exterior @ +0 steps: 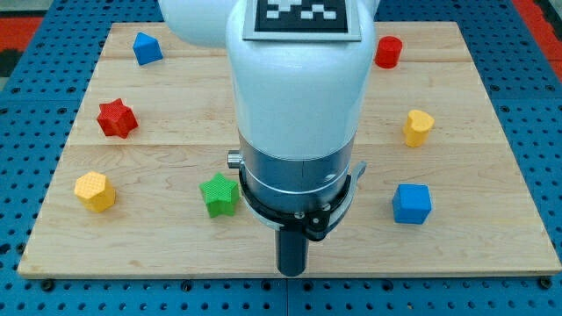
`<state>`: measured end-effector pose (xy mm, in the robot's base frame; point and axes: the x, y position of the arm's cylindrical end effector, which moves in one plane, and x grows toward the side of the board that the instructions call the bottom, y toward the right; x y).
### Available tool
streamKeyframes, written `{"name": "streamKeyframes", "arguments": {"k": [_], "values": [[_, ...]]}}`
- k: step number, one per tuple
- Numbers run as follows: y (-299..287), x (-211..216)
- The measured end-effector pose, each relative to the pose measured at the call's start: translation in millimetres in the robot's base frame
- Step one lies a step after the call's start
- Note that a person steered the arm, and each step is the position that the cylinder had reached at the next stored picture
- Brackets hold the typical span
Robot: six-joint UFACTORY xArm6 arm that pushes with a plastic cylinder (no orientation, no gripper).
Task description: Push the yellow hexagon bottom to the red star
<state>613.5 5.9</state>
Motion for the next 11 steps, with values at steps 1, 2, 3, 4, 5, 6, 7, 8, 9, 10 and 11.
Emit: {"name": "streamKeyframes", "arguments": {"k": [1, 2, 3, 4, 5, 6, 7, 8, 9, 10, 11], "values": [[1.1, 0.2], [1.1, 0.2], [21.4, 4.8], [22.2, 5.4], [13.4, 5.3], [-18.7, -11.6], [-90.4, -30.9], [-154.8, -4.0], [-191.2, -49.7], [-194.2, -56.8], [-223.6, -49.9]]}}
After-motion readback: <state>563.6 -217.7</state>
